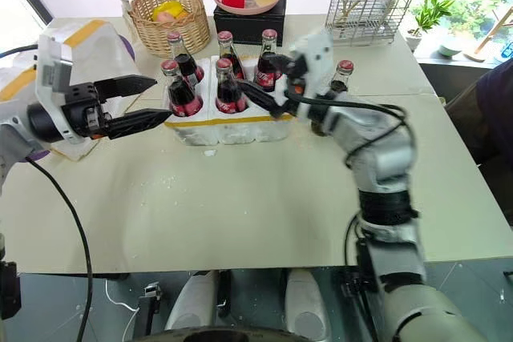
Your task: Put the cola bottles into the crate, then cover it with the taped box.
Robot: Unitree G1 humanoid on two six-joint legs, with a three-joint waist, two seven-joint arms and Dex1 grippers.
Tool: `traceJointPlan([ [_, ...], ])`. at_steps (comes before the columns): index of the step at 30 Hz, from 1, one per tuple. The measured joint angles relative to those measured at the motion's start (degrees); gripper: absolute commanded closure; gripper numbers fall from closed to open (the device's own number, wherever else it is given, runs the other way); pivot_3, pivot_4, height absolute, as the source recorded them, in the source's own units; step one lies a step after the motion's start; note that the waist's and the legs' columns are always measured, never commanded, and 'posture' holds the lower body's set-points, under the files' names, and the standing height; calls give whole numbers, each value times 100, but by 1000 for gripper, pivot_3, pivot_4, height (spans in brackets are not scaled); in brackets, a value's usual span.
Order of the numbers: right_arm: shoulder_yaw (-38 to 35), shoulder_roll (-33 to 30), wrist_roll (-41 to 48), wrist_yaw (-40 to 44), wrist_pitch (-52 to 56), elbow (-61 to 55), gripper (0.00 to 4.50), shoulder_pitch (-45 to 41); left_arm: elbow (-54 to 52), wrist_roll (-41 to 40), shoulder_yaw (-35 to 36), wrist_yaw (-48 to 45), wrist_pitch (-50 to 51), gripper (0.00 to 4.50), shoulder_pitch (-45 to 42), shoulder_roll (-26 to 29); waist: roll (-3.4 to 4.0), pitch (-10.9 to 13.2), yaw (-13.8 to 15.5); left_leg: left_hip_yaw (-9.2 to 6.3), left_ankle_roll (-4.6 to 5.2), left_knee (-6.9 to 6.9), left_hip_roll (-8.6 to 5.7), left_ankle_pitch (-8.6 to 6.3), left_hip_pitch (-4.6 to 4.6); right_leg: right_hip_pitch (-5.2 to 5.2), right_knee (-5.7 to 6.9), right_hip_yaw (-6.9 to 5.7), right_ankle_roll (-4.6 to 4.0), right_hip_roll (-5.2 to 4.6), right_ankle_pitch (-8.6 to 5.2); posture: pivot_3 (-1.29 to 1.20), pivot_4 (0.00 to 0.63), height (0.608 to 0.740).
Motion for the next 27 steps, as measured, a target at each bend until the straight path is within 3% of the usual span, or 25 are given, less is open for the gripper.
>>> traceJointPlan([
  [5, -1114, -1235, 591, 143, 856, -901, 15, 1462, -7, -1, -247, -140, 0, 0, -69, -114, -3, -1, -2, 0, 2, 1, 0, -1, 8, 11, -9, 1, -18, 0, -12, 0, 150, 740],
  [9, -1576, -1254, 330, -314, 822, -821, 15, 2184, 82, 16, -436, -256, 1, 0, -225, -171, -4, 0, -61, 7, 2, 13, 0, -1, 14, 11, -8, 14, -20, 2, -11, 0, 150, 740],
  [15, -1396, -688, -130, -980, 92, -243, 15, 2017, 193, 51, -658, -413, -14, 0, -530, -283, -3, -1, -39, 0, 2, 15, -2, 0, 15, 14, -8, 16, -25, 8, -10, 0, 150, 740],
  [27, -475, -102, -731, -1044, -1284, 1799, 15, 837, 289, 146, -722, -413, -21, 0, -606, -335, -3, 0, -35, -3, 3, 12, -2, 0, 12, 12, -7, 15, -4, 10, 0, 0, 150, 740],
])
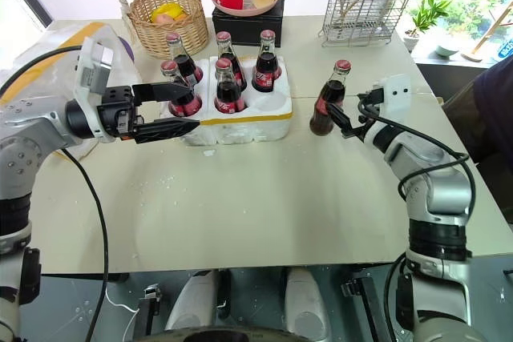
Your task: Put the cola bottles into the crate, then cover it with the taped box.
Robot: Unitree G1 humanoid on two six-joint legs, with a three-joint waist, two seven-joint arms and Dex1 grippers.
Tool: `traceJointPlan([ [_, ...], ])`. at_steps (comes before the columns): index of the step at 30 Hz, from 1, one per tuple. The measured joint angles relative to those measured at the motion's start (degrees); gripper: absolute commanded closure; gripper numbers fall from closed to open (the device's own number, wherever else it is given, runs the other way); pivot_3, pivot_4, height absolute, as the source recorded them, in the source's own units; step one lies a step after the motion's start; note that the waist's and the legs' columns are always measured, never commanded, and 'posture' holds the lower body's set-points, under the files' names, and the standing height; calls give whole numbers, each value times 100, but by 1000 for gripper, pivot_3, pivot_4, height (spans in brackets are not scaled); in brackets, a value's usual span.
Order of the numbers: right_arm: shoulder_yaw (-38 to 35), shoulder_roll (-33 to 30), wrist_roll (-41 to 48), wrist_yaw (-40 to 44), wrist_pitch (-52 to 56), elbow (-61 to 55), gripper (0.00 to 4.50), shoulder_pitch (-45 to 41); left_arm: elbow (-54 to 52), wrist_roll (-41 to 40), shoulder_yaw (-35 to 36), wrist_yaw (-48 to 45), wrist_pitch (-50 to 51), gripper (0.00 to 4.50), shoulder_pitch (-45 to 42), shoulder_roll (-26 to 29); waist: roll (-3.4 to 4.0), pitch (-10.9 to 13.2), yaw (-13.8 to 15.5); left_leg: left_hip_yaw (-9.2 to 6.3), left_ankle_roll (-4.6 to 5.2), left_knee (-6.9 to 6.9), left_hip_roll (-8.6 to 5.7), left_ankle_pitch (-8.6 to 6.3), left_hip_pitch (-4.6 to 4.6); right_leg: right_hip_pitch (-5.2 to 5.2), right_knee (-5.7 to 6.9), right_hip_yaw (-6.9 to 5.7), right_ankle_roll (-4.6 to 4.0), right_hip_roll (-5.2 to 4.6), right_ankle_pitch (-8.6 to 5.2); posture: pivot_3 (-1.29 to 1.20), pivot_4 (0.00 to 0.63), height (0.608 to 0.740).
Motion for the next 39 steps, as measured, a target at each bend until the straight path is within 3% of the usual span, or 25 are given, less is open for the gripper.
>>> traceJointPlan([
  [8, 407, 331, -333, 212, -758, 1414, 15, -610, -11, 1, 13, 38, -1, 0, 1, 2, 1, 0, -8, 0, 0, -2, 0, 0, 0, -1, 2, 0, 3, 0, 2, 0, 150, 740],
  [11, 419, 422, -430, 209, -1107, 1936, 809, -760, -10, 1, 18, 73, 0, 0, 2, 3, 1, 0, -2, 0, 0, -2, 0, 0, 0, -1, 2, -1, 3, 1, 2, 0, 150, 740],
  [13, 419, 465, -474, 214, -1217, 2022, 1662, -801, -13, 0, 20, 101, 0, 0, 3, 3, 1, 0, 8, 0, 0, -2, 0, 0, -1, 0, 2, 0, 3, 0, 2, 0, 150, 740],
  [20, 178, 277, -41, 375, -875, 1106, 1671, -764, -135, -9, 118, 190, 11, 0, 128, 53, 18, 12, 4, 1, 0, -6, 0, 1, -13, -18, 7, 1, 3, 0, 2, 0, 150, 740],
  [25, 7, 267, 559, 363, -432, 188, 1671, -1545, -207, -16, 229, 281, 12, 0, 185, 53, 19, 12, -45, 0, 0, -11, 4, 1, -9, -23, 13, 2, 3, 7, 2, 0, 150, 740],
  [29, 375, 501, 635, 351, -211, -37, 1671, -1917, -227, -16, 251, 306, 11, 0, 267, 50, 17, 11, -16, 2, 0, -8, 4, 1, -10, -20, 11, 2, 2, 4, 2, 0, 150, 740],
  [39, 1202, 699, 245, 405, -40, 174, 1671, -1795, -233, -16, 294, 396, 8, 0, 301, 49, 17, 11, 7, 3, 0, -6, 2, 1, -20, -22, 7, -1, 3, 1, 2, 0, 150, 740],
])
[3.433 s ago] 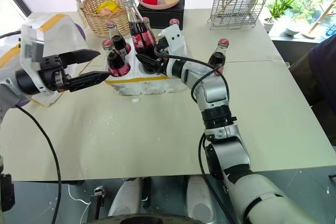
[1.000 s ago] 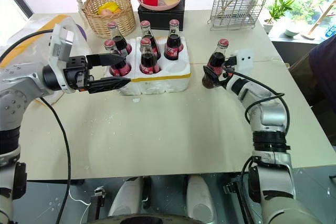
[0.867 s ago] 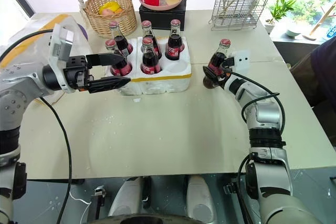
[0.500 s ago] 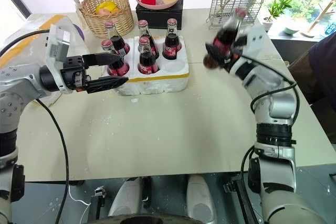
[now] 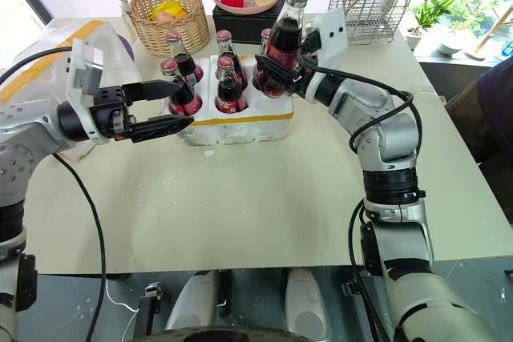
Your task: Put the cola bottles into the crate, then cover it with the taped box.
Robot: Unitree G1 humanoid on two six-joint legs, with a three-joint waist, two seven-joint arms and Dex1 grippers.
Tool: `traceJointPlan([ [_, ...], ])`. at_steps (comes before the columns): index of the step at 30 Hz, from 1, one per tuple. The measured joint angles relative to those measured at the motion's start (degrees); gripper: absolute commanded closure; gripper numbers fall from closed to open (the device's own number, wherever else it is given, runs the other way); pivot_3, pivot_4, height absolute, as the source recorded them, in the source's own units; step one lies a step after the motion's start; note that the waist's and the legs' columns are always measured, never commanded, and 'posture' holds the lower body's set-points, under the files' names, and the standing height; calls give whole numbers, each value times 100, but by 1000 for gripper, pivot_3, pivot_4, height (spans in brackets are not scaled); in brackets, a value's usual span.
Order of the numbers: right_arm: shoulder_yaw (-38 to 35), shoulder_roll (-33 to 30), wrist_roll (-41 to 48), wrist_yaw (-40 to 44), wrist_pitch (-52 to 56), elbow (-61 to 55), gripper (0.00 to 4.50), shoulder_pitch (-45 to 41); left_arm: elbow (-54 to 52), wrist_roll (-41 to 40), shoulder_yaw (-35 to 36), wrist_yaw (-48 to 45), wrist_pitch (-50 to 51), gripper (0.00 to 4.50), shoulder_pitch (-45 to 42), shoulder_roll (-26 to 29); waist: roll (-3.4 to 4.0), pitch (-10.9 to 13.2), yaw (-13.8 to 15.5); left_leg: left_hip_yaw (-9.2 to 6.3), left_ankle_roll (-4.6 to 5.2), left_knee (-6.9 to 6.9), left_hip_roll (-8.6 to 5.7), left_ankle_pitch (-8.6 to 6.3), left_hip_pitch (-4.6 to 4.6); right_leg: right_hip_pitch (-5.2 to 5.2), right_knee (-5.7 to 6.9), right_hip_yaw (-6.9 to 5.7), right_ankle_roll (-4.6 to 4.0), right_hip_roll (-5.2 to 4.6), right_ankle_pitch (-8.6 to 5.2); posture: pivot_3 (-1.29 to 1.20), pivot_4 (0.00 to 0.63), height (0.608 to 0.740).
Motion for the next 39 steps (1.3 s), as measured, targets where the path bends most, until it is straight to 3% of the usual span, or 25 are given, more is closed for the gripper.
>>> traceJointPlan([
  [8, 701, 82, -838, 137, -539, 818, 1671, 220, -65, -11, 70, 63, 0, 0, 55, 1, 0, 0, 26, -1, 0, 2, -1, 0, 0, 1, 0, -1, 0, -1, 0, 0, 150, 740],
  [10, 713, 115, -928, 171, -682, 967, 626, 227, -65, -30, 114, 58, 0, 0, 59, 5, -2, -1, 20, 0, 0, 2, -1, 0, 0, 3, -2, 0, 0, -1, 0, 0, 150, 740],
  [12, 714, 111, -1020, 212, -756, 1031, 58, 223, -66, -47, 136, 43, 0, 0, 69, 24, -11, -7, 10, -1, 0, 2, -1, 0, 8, 10, -2, -1, 0, -1, 0, 0, 150, 740],
  [16, 716, -82, -1089, 404, -693, 964, 58, 268, -101, -84, 163, -25, 15, 0, 85, 84, -11, -7, 11, -3, 0, 6, -1, 0, 12, 16, -1, -3, 0, -1, 0, 0, 150, 740],
  [19, 567, -616, -844, 853, -295, 569, 58, 394, -173, -125, 229, -104, 93, 0, 134, 313, -10, -6, 19, -4, -1, 6, -1, 0, 10, 16, -4, -3, 0, -1, 0, 0, 150, 740],
  [23, 25, -1813, -335, 1715, 189, 102, 58, 517, -307, -187, 744, -265, 220, 0, 673, 938, -9, -2, -3, -1, 0, -3, 0, 0, 8, 5, -5, -2, -2, -1, -2, 0, 150, 740],
  [29, -882, -3219, 508, 2777, 922, -331, 58, 501, 70, 447, 2506, -1229, 244, 0, 2129, 2491, -8, 0, -60, 14, -1, -20, 16, -2, 15, -17, 1, -3, -48, 7, -29, 0, 150, 740],
  [31, -997, -3400, 754, 2997, 1079, -588, 58, 522, 643, 1059, 3295, -1829, 110, 0, 2678, 3026, -7, 0, -57, 21, -2, -20, 24, -3, 17, -20, 0, -5, -59, 9, -34, 0, 150, 740],
  [34, -1071, -3403, 1253, 3199, 1344, -996, 58, 529, 1831, 1900, 3916, -2592, -261, 0, 3147, 3557, -3, 0, -44, 35, -4, -19, 26, -4, 16, -25, -2, -3, -67, 3, -37, 0, 150, 740],
  [37, -1134, -3393, 1690, 3329, 1470, -1297, 58, 525, 3303, 2403, 3877, -2981, -880, 0, 3163, 3911, -3, 1, -5, 41, -8, -18, 32, -6, 14, -30, -5, -5, -68, -2, -37, 0, 150, 740],
  [39, -1153, -3385, 1793, 3333, 1479, -1348, 58, 513, 4227, 2661, 3489, -3165, -1391, 0, 3110, 4139, -3, 0, 3, 47, -10, -19, 33, -7, 12, -32, -8, -5, -68, -7, -37, 0, 150, 740],
])
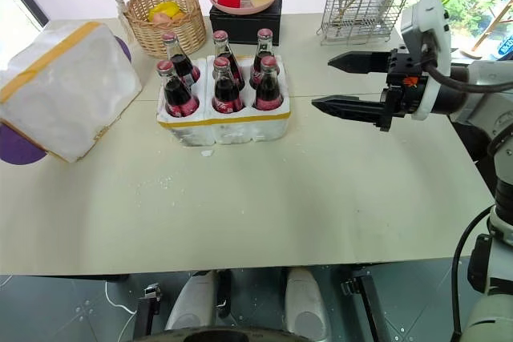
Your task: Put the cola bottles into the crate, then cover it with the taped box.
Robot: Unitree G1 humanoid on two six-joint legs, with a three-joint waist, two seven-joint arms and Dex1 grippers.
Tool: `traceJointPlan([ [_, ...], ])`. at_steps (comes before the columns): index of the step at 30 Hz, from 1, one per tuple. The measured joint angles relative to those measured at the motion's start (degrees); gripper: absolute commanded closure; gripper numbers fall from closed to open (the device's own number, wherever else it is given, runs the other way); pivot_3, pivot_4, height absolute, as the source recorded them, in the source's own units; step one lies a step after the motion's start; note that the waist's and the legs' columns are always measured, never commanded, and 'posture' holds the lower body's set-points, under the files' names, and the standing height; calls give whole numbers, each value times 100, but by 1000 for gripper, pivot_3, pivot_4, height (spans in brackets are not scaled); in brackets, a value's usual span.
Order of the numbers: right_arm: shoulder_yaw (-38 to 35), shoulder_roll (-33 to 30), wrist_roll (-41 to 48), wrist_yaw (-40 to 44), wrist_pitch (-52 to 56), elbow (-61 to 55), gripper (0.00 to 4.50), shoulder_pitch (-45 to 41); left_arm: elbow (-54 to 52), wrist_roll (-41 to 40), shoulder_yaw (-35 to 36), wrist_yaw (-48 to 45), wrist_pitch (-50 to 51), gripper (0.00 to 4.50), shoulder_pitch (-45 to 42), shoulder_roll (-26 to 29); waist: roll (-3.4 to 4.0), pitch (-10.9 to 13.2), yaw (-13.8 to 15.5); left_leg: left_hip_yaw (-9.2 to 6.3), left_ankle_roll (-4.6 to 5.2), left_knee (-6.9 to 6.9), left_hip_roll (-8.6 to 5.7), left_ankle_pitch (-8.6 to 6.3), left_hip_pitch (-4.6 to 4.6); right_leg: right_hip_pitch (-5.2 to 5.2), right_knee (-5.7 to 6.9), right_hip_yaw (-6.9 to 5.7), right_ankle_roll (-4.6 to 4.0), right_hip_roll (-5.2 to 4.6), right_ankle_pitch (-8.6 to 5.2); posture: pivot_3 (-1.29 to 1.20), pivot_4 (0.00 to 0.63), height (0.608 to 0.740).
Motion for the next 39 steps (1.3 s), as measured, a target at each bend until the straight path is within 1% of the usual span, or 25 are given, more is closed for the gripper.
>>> traceJointPlan([
  [3, 42, 31, -25, -109, -61, 26, 58, -46, 940, 127, -1111, -117, -561, 0, -761, 134, -3, -1, 11, 6, -4, 1, 1, -2, -6, -5, 0, 0, -2, -4, 1, 0, 150, 740],
  [6, 86, 31, -33, -172, -97, 49, 58, -40, 1557, 438, -2305, -39, -984, 0, -2059, 83, -7, -3, 9, 12, -4, 1, 3, -2, -17, -11, 1, 1, -1, 1, 2, 0, 150, 740],
  [8, 52, 35, -24, -285, -90, 17, 58, 22, 2100, 1052, -3240, 72, -1328, 0, -3559, -309, -2, -5, 52, 14, -2, 4, 1, -1, -15, -5, 9, 1, 0, 6, 3, 0, 150, 740],
  [10, -19, 20, 13, -393, -78, -107, 58, 113, 2663, 1654, -3992, 138, -1562, 0, -4538, -785, -2, -6, 110, 16, 0, 12, 4, 0, -11, -3, 18, 1, 25, 14, 17, 0, 150, 740],
  [12, -90, 7, 54, -478, -67, -208, 58, 189, 3208, 2102, -4495, 179, -1692, 0, -5119, -1116, -18, -7, 120, 18, 0, 17, 9, 0, -11, -4, 20, 2, 30, 20, 21, 0, 150, 740],
  [14, -205, -28, 98, -598, -31, -277, 58, 279, 3719, 2508, -4869, 226, -1863, 0, -5571, -1303, -36, -7, 106, 19, 0, 18, 11, 0, -14, -4, 17, 2, 31, 20, 21, 0, 150, 740],
  [16, -375, -95, 124, -726, 31, -364, 58, 402, 4063, 2826, -5099, 321, -2021, 0, -5864, -1392, -37, -6, 106, 22, 1, 18, 11, -2, -15, -5, 13, 4, 31, 17, 20, 0, 150, 740],
  [21, -722, -208, 266, -1006, 193, -635, 58, 706, 4600, 3214, -5274, 699, -2153, 0, -6409, -1804, -40, -8, 143, 17, 1, 23, 14, -2, -14, -2, 15, 2, 25, 16, 17, 0, 150, 740],
  [26, -969, -248, 537, -1136, 343, -965, 58, 992, 4786, 3392, -5311, 1021, -2184, 0, -6671, -2093, -40, -8, 137, 18, 2, 25, 13, -2, -15, 0, 15, 3, 28, 14, 19, 0, 150, 740],
  [29, -1043, -324, 631, -1182, 405, -1031, 58, 1043, 4814, 3440, -5311, 1103, -2207, 0, -6683, -2180, -40, -8, 135, 17, 2, 25, 13, -2, -15, 0, 16, 3, 28, 15, 19, 0, 150, 740],
  [32, -1091, -426, 789, -1242, 479, -1031, 0, 1061, 4848, 3472, -5309, 1144, -2230, 799, -6683, -2303, -41, -8, 134, 17, 2, 26, 13, -2, -14, 0, 17, 3, 28, 15, 19, 0, 150, 740],
  [34, -1105, -432, 841, -1288, 508, -1031, 0, 1063, 4870, 3471, -5303, 1053, -2224, 1790, -6683, -2333, -41, -8, 134, 17, 2, 26, 13, -2, -15, 0, 17, 3, 28, 15, 19, 0, 150, 740],
  [37, -1102, -432, 880, -1362, 520, -1031, 0, 1088, 4873, 3471, -5299, 945, -2223, 3459, -6682, -2332, -41, -8, 129, 17, 2, 26, 13, -2, -14, 0, 17, 3, 28, 15, 19, 0, 150, 740],
  [38, -1099, -432, 880, -1385, 518, -1031, 0, 1089, 4873, 3471, -5298, 924, -2224, 3880, -6682, -2332, -41, -8, 130, 17, 2, 26, 13, -2, -14, 0, 17, 3, 29, 15, 20, 0, 150, 740],
  [39, -1088, -432, 872, -1406, 501, -1031, 0, 1089, 4873, 3473, -5298, 919, -2230, 4166, -6681, -2331, -41, -8, 131, 17, 2, 26, 13, -2, -14, 0, 17, 3, 29, 15, 20, 0, 150, 740],
])
